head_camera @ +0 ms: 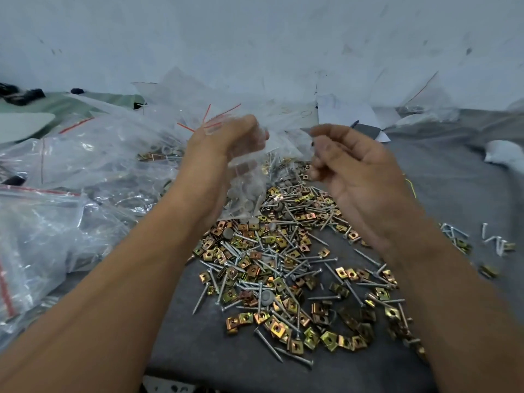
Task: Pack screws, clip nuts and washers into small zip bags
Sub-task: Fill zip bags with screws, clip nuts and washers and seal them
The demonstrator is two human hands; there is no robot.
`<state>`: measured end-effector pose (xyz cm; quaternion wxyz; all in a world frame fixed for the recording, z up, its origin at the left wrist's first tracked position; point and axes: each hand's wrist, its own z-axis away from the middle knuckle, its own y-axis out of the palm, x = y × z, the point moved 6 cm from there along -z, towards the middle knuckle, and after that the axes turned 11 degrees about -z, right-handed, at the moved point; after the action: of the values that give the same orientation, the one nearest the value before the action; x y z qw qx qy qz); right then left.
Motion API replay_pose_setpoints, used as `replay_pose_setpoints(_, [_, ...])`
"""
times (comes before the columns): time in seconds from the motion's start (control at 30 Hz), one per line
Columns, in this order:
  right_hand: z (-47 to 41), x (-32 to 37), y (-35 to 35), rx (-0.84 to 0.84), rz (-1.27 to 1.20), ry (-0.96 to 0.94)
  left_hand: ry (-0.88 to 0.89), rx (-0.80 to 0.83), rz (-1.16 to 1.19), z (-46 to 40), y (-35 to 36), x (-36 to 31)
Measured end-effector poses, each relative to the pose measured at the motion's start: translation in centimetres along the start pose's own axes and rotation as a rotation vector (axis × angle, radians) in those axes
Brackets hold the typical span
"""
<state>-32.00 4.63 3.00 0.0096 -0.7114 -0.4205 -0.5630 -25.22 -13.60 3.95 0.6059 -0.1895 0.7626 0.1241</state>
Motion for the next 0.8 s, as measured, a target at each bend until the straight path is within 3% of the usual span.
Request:
replay_pose_setpoints(0.1, [0.4, 1.5, 0.5, 0.066, -0.207, 0.012, -0.052, 0.099, 0.257, 0.1, 0.9, 0.0])
replay_pose_setpoints(0.23, [0.9, 2.8, 0.3, 0.046, -0.214, -0.012, -0.148, 0.244, 0.563, 0.6, 1.8, 0.4])
replay_pose_setpoints(0.33, [1.2, 3.7, 0.2, 0.006, -0.120, -0.069, -0.157, 0.364, 0.659, 1.0, 2.5, 0.1])
replay_pose_setpoints(0.53, [1.4, 5.4, 1.6, 0.002, 0.400, -0.239, -0.113, 0.597, 0.420, 2.4, 5.0, -0.2])
replay_pose_setpoints(0.63, [1.7, 5.9, 2.6, 0.032, 0.532, -0.271, -0.097, 0.648, 0.254, 2.8, 6.1, 0.0])
replay_pose_setpoints(0.8, [2.2, 6.0, 3.9, 0.154, 1.029, -0.249, -0.087, 0.551, 0.041, 3.6, 6.6, 0.2])
